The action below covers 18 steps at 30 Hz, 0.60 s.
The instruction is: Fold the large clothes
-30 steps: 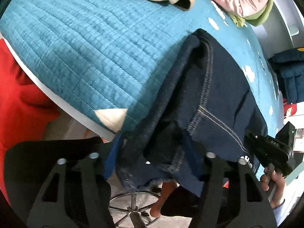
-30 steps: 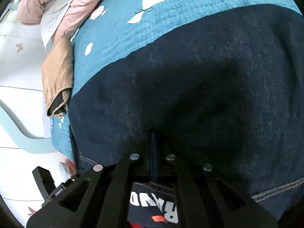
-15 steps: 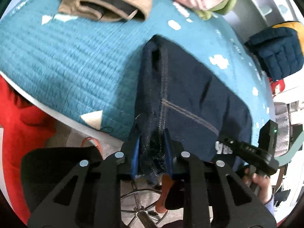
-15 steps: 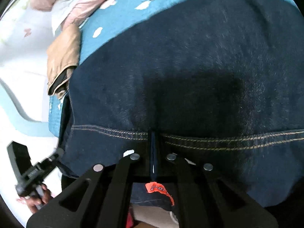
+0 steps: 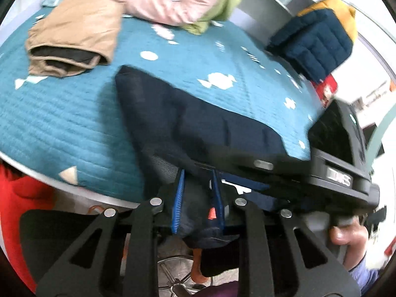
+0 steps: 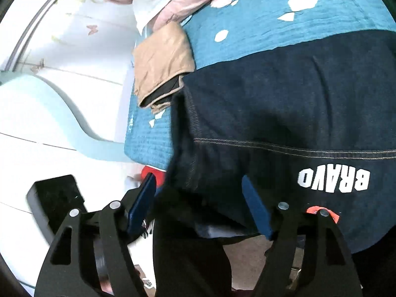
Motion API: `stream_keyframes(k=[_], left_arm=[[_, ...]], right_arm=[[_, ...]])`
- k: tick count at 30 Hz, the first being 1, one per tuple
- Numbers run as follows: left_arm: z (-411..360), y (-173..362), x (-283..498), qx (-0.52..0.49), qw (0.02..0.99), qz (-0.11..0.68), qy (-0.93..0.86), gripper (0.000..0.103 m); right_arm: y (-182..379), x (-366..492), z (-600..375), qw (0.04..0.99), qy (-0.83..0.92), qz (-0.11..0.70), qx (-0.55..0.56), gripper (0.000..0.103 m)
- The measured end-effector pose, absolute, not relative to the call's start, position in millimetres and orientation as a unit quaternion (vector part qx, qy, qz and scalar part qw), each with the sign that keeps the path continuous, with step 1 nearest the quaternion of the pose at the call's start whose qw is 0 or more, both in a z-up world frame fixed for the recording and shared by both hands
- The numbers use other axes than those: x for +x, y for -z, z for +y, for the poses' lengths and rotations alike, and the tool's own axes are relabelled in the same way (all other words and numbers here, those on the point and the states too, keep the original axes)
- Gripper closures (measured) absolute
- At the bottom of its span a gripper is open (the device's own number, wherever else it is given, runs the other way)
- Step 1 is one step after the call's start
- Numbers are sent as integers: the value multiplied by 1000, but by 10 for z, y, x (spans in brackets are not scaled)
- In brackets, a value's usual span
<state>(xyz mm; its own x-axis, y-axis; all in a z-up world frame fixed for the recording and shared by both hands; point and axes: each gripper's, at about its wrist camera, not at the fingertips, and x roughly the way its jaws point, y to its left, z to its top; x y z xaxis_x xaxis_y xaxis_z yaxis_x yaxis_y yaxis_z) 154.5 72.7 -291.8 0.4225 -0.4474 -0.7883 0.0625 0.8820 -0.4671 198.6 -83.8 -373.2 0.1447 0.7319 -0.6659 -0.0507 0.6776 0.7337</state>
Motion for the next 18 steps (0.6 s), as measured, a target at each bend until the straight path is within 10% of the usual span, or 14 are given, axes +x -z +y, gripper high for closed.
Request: stream_keyframes(k=[18], left_arm=[[996, 3418, 1427, -180, 808, 546, 124, 84]], right_arm=[[4084, 2198, 273, 661, -283, 682, 131, 34]])
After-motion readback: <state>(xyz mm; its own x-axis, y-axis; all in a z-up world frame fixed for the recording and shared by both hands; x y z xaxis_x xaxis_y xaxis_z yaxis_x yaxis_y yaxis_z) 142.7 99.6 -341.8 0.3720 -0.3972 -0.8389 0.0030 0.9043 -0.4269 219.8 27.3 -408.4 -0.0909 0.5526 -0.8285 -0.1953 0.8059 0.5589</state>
